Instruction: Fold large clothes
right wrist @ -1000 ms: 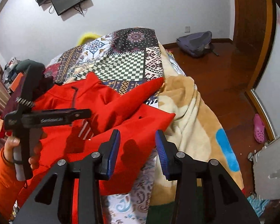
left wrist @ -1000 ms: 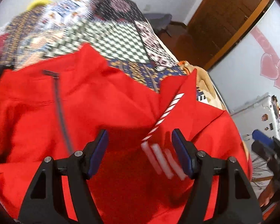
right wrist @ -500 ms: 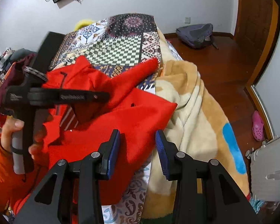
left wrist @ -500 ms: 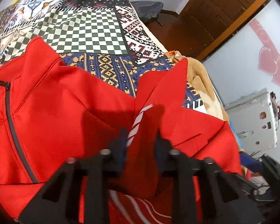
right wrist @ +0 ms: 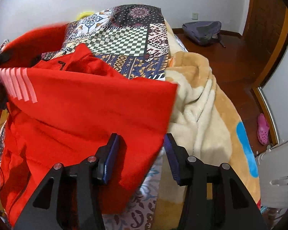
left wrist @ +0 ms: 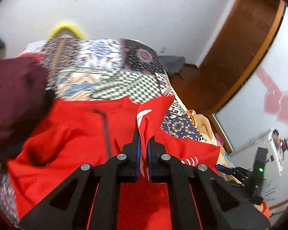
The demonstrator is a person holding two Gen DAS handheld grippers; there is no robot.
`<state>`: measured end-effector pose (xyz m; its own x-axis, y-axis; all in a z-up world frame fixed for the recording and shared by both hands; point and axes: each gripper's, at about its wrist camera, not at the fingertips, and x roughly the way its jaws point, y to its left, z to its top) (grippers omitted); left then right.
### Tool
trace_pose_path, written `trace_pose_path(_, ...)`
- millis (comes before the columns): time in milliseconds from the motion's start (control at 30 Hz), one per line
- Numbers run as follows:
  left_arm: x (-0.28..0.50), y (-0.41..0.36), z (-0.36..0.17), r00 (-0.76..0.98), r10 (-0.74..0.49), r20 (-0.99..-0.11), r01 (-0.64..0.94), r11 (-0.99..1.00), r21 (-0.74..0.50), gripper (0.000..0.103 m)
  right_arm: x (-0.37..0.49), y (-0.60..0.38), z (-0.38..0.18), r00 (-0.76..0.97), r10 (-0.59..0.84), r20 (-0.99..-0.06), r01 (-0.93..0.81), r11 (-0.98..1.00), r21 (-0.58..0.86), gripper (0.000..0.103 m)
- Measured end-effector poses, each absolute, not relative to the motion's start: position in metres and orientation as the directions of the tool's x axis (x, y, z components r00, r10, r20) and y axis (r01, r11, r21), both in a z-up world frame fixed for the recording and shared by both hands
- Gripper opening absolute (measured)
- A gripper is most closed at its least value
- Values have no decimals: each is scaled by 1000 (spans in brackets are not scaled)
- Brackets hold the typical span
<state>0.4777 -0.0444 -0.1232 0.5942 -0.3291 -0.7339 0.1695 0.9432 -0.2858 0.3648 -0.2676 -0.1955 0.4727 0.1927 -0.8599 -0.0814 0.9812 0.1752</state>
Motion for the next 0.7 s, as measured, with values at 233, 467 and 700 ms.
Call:
trace_pose_path(233,426,6,-135,597,-209,-774,58,974,-218,15,367,-263,-201,466,169,-868,-88,986,145,48)
trace_pose_path(467,410,36,-136,618,-137,-774,-12,983,-184,53,376,-267,-206,442,188,-877,-61,982,179,49)
trace_pose_path(700,407,74,-149,611,-139,-779,-58,974,-220,67,378,-265,-204,430,176,-886,-20,982,185,49)
